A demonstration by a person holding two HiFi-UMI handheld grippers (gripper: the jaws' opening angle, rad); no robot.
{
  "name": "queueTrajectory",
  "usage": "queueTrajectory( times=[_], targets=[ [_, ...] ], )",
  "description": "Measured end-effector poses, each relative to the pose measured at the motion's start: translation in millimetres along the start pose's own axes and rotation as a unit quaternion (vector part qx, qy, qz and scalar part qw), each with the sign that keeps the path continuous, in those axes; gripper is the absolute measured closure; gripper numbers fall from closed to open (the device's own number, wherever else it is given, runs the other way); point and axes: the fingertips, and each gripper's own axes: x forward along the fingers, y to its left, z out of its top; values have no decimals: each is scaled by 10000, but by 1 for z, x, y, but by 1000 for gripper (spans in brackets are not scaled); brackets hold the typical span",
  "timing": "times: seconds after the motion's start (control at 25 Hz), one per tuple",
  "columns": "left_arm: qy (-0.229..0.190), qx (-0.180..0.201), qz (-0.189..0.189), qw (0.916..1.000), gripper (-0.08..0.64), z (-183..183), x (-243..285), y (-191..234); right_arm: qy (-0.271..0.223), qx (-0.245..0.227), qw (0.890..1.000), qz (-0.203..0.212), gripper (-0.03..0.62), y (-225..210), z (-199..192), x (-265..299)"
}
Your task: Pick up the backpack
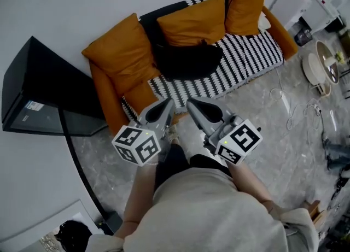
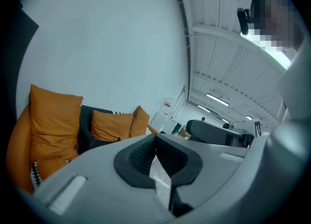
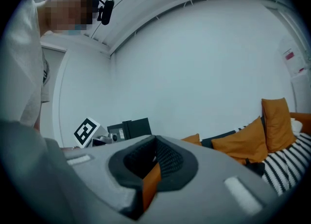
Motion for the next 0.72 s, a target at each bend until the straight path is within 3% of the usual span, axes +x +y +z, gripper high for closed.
queueTrajectory(
  times=[0.4,0.56,0.72],
  targets=[
    [-264,145,-343,9990,554,96,44,94,-152,-227,9995,-166,589,-54,42,110],
    [-211,234,-319,9990,554,111,56,121,-237,-169,9994,-211,589,-71,48,142],
    [-99,90,-248,9996,554,114,64,144,-76,-104,9998,-143,589,-73,42,160]
  ],
)
